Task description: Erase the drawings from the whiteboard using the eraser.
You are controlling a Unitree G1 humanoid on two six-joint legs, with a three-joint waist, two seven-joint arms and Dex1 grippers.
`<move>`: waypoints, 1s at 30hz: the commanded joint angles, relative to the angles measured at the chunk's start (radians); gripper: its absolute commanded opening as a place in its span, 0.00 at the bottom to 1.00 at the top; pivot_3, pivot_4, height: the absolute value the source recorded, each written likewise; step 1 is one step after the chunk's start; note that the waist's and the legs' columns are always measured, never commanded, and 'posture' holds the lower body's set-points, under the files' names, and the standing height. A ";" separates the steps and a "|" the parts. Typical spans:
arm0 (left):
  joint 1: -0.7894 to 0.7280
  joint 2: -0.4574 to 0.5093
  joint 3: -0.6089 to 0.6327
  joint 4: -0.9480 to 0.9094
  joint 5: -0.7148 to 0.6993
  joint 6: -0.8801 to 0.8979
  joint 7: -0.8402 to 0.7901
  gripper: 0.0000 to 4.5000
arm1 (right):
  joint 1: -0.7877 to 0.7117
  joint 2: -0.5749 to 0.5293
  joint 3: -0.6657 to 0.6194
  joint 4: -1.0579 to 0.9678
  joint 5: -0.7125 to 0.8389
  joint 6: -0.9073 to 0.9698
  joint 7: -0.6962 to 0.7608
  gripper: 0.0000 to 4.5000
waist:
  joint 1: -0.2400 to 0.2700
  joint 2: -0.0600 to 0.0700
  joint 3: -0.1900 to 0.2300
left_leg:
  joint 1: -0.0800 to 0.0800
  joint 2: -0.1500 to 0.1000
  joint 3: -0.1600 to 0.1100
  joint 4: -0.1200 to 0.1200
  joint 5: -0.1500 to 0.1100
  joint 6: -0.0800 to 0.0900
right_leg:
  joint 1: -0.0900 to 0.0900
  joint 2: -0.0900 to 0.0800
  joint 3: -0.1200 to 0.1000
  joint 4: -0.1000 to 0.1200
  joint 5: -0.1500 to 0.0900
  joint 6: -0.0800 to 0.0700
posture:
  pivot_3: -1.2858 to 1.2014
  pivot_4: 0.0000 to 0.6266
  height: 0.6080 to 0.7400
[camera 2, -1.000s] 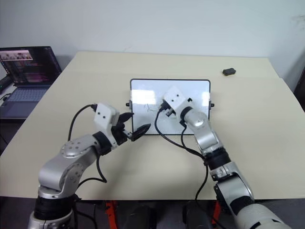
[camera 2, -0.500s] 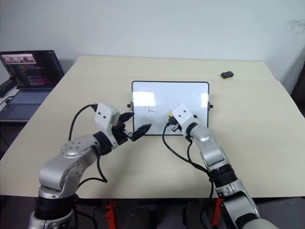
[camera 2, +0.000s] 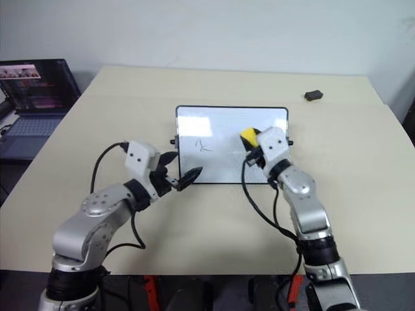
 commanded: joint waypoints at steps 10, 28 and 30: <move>0.140 -0.072 0.110 -0.051 0.013 -0.158 0.070 1.00 | 0.349 -0.043 -0.027 -0.235 0.029 -0.098 0.000 0.28 | -0.002 0.000 0.000 | 0.007 0.000 0.001 0.001 0.000 0.000 | 0.004 0.000 0.000 0.005 0.000 0.000 | 0.52 0.24 1.00; 0.110 -0.010 0.152 0.007 0.046 -0.099 0.088 1.00 | 0.022 -0.007 0.116 0.018 -0.068 -0.253 0.009 0.28 | -0.005 0.000 0.000 | 0.013 0.000 0.001 0.001 0.000 0.000 | 0.008 0.002 0.001 0.006 0.000 0.000 | 0.52 0.24 1.00; 0.090 0.011 0.156 0.008 0.034 -0.068 0.074 1.00 | -0.040 0.022 0.136 0.080 -0.082 -0.273 0.002 0.28 | -0.003 0.000 0.000 | 0.012 0.000 0.002 0.001 0.000 0.000 | 0.007 0.002 0.001 0.006 0.000 0.000 | 0.52 0.24 1.00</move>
